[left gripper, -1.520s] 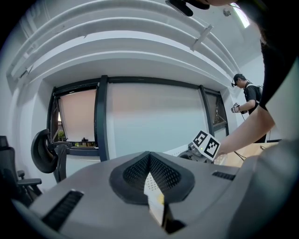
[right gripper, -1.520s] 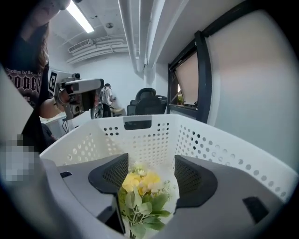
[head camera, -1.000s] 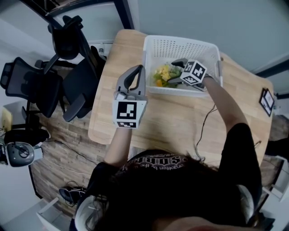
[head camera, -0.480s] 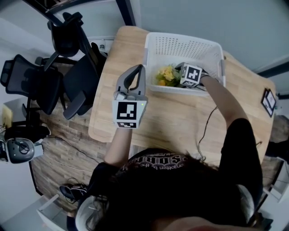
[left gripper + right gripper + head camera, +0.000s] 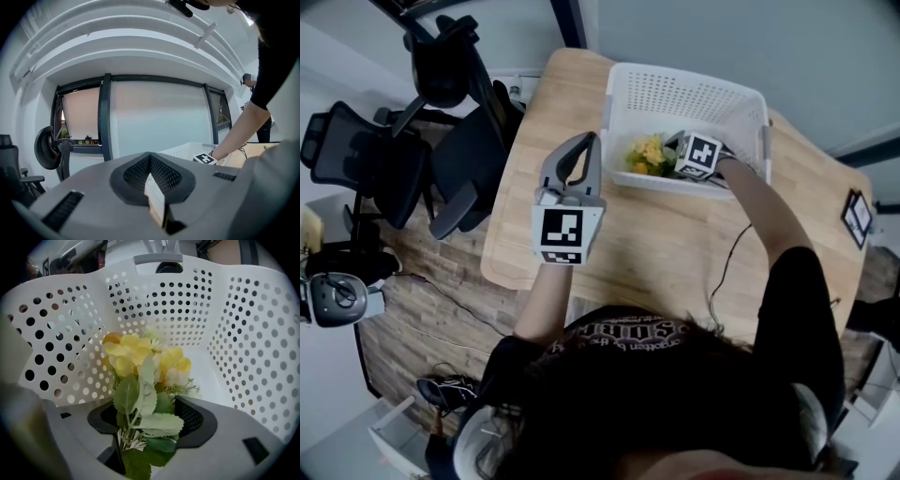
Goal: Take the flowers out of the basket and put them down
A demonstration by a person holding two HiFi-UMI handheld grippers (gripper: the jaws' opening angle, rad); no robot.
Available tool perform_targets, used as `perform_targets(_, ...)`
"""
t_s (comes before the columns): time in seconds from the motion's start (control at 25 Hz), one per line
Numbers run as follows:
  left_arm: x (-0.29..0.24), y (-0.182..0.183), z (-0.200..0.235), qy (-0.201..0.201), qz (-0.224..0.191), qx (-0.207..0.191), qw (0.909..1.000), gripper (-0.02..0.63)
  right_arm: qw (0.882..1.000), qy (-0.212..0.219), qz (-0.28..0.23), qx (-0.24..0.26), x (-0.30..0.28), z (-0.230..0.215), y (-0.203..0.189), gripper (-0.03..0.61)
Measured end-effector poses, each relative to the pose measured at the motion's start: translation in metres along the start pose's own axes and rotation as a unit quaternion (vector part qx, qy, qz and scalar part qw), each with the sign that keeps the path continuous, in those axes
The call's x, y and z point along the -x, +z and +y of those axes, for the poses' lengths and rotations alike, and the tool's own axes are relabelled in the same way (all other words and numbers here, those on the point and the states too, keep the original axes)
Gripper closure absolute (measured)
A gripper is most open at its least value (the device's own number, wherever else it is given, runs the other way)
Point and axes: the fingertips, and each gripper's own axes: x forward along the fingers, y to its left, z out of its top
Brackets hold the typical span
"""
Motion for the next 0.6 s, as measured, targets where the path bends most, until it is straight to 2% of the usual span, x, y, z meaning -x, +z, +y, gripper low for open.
perform_targets(0.2,0.005,0.002,-0.002,0.0,0.0,-0.002,1.0,0.614,1.0,-0.006,0.007,0.018,0.006,-0.002,0.002,0.349)
perform_targets(0.6,0.016,0.009,-0.001,0.005,-0.005,-0.008,0.9999,0.614,0.999,-0.041,-0.027,-0.002,0.033,-0.012,0.02,0.417)
